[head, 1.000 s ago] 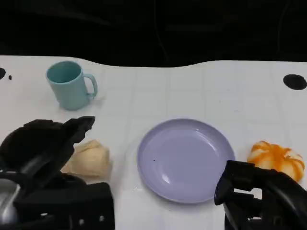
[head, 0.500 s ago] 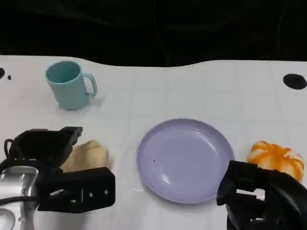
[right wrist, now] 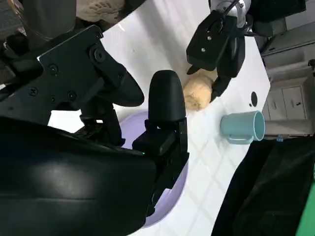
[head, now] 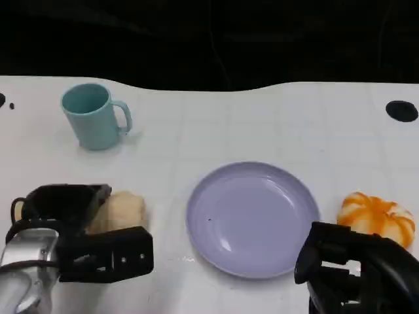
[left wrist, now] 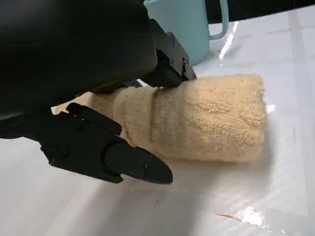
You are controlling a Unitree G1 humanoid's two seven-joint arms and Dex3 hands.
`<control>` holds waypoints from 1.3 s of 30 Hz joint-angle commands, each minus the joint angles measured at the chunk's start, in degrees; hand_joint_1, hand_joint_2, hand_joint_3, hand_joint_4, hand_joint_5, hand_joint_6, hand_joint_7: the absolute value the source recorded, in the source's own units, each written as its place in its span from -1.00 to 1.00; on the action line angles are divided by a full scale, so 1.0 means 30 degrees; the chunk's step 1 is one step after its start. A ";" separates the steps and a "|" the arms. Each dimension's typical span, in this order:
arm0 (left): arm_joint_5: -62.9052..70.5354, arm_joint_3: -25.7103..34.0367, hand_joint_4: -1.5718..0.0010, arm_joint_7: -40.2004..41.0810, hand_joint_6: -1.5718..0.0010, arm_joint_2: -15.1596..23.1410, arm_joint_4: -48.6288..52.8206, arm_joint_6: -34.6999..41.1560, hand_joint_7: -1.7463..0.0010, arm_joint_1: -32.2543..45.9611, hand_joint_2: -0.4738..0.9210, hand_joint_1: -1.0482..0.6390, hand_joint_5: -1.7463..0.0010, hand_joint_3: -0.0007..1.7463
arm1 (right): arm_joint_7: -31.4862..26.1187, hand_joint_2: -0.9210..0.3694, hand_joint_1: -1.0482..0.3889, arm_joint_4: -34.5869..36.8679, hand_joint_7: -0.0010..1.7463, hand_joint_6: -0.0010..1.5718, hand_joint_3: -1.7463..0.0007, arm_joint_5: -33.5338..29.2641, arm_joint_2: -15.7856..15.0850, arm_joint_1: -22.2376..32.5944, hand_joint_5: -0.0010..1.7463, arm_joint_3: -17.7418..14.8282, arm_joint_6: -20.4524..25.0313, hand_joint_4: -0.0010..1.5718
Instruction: Grasp the towel on the left side of the plate with the left hand and place it into the plate.
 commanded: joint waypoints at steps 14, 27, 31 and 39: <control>-0.1797 0.1097 -0.04 0.3906 0.35 0.0401 -0.2211 -0.2650 -1.00 0.1576 0.98 -0.08 -1.00 -0.72 | -0.0033 -0.34 0.34 -0.0094 0.77 -0.14 -0.48 0.0193 -0.0178 -0.0075 1.00 -0.0182 0.0175 -0.04; -0.3051 0.2448 -0.14 0.3210 0.17 -0.0243 -0.7238 -0.2718 -1.00 0.1873 0.37 -0.02 -1.00 0.31 | -0.0135 -0.34 0.35 0.0201 0.77 -0.14 -0.48 0.0044 0.0041 -0.0267 1.00 0.0145 0.0029 -0.03; -0.2575 0.1801 -0.15 0.1936 0.21 -0.0637 -0.9293 -0.2288 -1.00 0.1575 0.33 -0.04 -1.00 0.30 | -0.0092 -0.34 0.34 0.0200 0.77 -0.14 -0.48 0.0092 0.0034 -0.0219 1.00 0.0088 -0.0034 -0.03; -0.1902 0.0859 -0.15 0.0574 0.18 -0.1928 -1.0642 -0.1615 -1.00 0.0774 0.33 -0.03 -1.00 0.30 | -0.0130 -0.35 0.35 0.0006 0.76 -0.14 -0.48 0.0202 0.0054 -0.0101 1.00 0.0011 0.0084 -0.03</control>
